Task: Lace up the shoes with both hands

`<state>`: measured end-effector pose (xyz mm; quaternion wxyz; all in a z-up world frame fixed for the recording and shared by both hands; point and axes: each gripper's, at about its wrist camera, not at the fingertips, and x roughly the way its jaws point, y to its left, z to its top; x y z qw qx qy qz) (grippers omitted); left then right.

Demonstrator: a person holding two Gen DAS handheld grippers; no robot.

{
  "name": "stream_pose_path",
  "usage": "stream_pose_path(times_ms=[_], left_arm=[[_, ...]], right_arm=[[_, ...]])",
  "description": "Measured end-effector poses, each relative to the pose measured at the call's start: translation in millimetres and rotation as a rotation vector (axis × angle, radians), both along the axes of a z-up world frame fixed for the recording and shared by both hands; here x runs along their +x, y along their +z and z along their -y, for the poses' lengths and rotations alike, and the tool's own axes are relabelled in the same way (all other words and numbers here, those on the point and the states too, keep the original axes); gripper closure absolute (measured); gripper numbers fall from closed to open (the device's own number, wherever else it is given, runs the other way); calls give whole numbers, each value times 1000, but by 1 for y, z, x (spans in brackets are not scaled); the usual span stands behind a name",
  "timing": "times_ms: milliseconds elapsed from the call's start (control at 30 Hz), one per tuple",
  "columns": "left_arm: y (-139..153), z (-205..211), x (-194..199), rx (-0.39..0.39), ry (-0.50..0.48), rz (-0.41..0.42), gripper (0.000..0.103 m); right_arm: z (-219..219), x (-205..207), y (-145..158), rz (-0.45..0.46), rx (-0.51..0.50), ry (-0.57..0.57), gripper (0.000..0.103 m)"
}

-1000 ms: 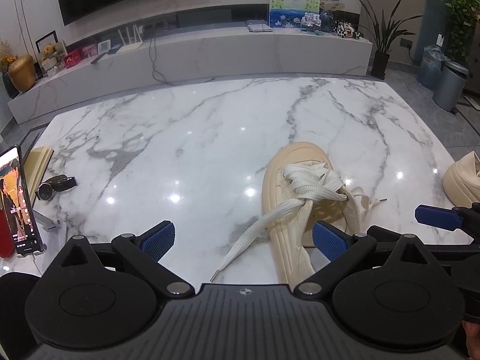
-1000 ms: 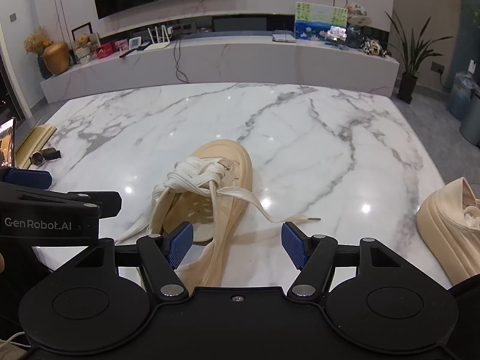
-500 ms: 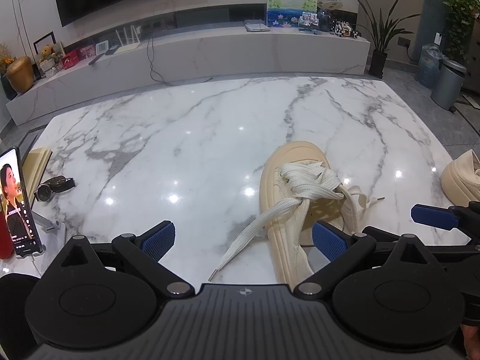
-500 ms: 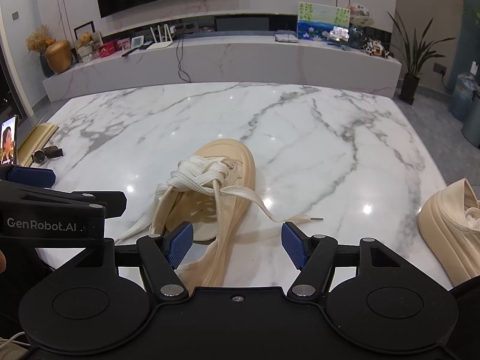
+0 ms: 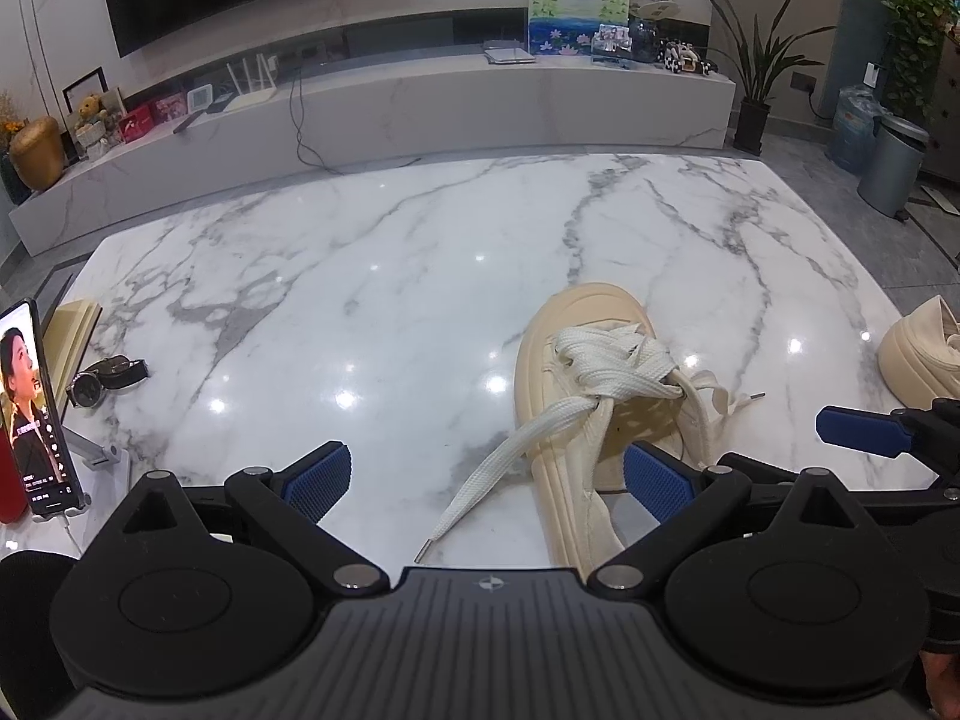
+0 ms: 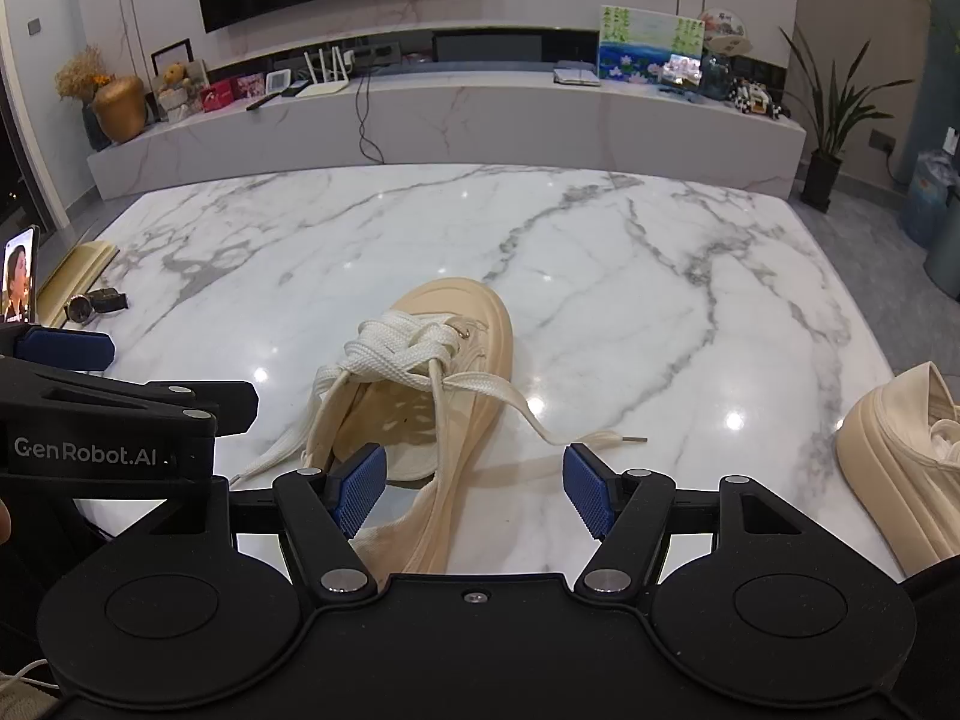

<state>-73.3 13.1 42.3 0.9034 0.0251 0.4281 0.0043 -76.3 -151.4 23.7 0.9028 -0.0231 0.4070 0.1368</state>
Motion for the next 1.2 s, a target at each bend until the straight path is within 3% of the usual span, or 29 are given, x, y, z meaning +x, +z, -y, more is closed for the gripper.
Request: stream_pose_path(times_ms=[1200], left_arm=[[-1,2,-1,-8,1,-8,5]], right_arm=[[1,0,0,-10,-3,0,40]])
